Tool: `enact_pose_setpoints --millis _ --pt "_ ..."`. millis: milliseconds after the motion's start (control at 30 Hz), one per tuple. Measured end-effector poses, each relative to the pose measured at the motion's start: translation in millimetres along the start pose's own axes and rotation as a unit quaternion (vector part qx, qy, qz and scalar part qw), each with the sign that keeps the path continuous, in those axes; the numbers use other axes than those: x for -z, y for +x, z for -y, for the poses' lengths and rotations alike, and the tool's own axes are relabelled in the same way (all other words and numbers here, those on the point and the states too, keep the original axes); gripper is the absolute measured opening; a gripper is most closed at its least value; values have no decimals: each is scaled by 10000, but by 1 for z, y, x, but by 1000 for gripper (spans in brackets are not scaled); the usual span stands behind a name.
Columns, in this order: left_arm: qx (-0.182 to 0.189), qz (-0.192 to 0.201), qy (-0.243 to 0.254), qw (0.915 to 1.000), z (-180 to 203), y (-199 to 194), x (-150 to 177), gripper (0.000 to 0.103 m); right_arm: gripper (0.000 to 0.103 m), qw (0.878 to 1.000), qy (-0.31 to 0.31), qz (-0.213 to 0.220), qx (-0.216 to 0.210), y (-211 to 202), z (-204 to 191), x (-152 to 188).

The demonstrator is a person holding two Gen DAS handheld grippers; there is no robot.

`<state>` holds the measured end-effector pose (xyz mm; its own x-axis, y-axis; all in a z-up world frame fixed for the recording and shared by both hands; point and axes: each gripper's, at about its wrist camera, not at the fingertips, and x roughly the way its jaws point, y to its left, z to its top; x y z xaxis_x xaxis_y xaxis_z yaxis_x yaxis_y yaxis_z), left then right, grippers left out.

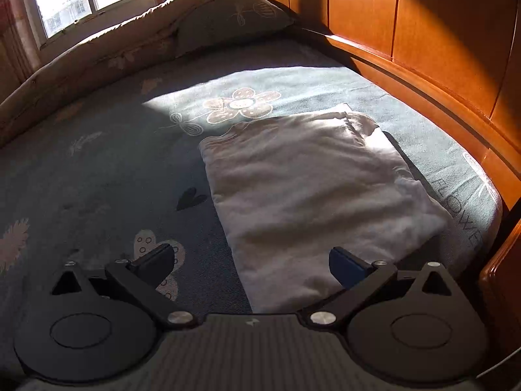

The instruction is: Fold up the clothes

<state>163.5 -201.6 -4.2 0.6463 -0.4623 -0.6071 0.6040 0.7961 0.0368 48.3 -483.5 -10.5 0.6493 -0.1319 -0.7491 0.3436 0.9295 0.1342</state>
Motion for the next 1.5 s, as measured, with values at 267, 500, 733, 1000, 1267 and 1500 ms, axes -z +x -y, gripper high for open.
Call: enact_pose_setpoints --millis 267,500,733,1000,1267,1500 --pt "450 -152 -238 9986 14 -3 -6 102 103 9999 -97 39 33 -46 -28 31" --pt "742 -355 -337 9960 30 -2 -8 102 103 9995 -93 214 199 -79 -54 53" --pt "575 -689 -553 9944 40 4 -7 102 103 9978 -57 393 529 -102 -72 74" --pt "597 -715 -281 9953 54 1 -11 102 103 9971 93 505 557 -107 -69 78" --pt "547 -806 -192 9951 58 3 -15 102 103 9968 170 479 614 -106 -63 79" --pt "473 -930 -202 9943 61 6 -15 102 103 9965 242 492 631 -105 -58 79"
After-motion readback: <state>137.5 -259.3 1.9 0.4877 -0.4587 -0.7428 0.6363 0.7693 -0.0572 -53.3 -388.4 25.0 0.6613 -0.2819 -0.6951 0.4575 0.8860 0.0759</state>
